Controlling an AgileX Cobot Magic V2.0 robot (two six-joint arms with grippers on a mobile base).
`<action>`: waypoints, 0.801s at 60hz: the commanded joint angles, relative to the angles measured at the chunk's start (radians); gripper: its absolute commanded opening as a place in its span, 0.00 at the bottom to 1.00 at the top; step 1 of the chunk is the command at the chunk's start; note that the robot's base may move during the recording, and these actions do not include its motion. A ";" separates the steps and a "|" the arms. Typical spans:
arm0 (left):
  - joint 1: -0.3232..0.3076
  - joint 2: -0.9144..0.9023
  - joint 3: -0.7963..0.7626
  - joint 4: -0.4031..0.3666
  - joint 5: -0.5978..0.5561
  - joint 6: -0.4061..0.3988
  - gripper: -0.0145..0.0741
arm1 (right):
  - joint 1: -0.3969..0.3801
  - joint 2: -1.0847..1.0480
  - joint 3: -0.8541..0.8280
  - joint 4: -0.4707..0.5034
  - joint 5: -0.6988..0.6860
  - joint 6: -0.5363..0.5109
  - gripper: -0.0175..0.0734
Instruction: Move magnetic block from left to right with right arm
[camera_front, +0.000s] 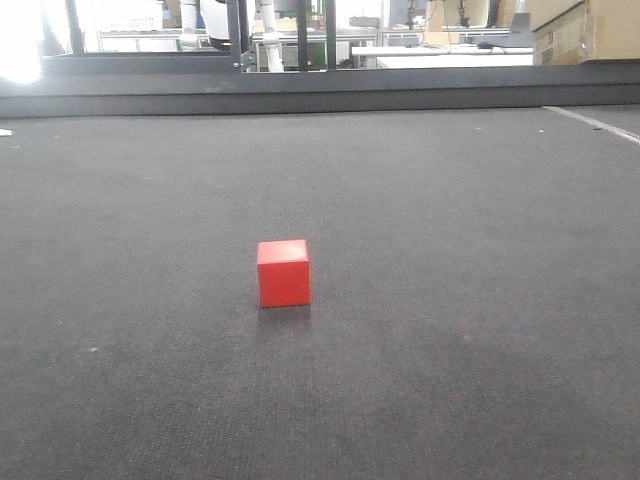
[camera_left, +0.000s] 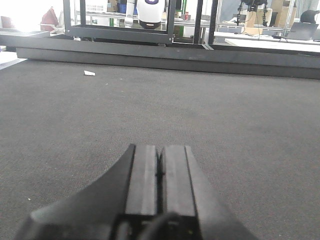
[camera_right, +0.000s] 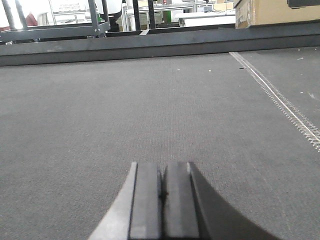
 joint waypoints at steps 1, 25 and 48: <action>0.002 -0.014 0.010 0.000 -0.090 -0.004 0.03 | 0.002 -0.020 -0.005 0.001 -0.088 -0.003 0.26; 0.002 -0.014 0.010 0.000 -0.090 -0.004 0.03 | 0.002 -0.020 -0.005 0.001 -0.110 -0.003 0.26; 0.002 -0.014 0.010 0.000 -0.090 -0.004 0.03 | 0.002 -0.020 -0.005 0.001 -0.198 -0.003 0.26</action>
